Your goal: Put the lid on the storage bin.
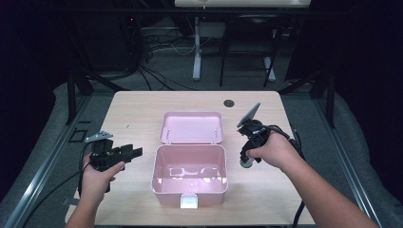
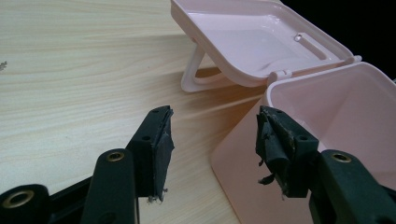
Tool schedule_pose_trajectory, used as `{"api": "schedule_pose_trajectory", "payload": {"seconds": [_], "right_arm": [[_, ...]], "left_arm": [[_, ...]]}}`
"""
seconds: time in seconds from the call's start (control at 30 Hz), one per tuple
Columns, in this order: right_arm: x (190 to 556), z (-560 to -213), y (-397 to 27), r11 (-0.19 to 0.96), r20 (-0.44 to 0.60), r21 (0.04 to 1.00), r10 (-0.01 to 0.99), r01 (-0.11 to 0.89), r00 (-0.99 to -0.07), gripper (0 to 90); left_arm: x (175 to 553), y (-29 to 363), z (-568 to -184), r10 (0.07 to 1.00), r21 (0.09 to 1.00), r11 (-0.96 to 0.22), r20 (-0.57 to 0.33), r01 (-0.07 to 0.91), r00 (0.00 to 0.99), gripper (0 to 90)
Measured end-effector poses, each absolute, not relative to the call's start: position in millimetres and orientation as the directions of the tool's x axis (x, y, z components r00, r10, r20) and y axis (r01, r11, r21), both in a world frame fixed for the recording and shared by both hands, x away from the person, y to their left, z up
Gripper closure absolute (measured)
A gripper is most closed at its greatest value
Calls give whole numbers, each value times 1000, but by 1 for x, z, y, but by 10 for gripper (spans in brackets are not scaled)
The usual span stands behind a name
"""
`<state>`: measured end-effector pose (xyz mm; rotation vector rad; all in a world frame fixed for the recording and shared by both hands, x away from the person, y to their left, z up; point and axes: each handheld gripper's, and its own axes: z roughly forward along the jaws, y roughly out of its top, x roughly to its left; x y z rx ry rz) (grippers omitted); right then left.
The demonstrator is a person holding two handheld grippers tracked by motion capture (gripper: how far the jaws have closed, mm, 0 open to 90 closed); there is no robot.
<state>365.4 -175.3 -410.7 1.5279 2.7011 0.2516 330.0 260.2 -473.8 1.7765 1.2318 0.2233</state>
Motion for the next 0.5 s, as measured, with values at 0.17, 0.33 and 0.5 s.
{"api": "schedule_pose_trajectory", "payload": {"seconds": [0.17, 0.33, 0.5], "right_arm": [[365, -400, -170, 521, 56, 161, 843, 838, -535, 500], [364, -391, -163, 532, 63, 160, 835, 832, -546, 500], [362, -385, -157, 545, 64, 160, 826, 823, -560, 500]], "left_arm": [[330, 260, -474, 811, 764, -64, -335, 642, 480, 458], [330, 260, -474, 811, 764, -66, -334, 642, 480, 458], [330, 260, -475, 813, 763, -69, -330, 642, 479, 458]]}}
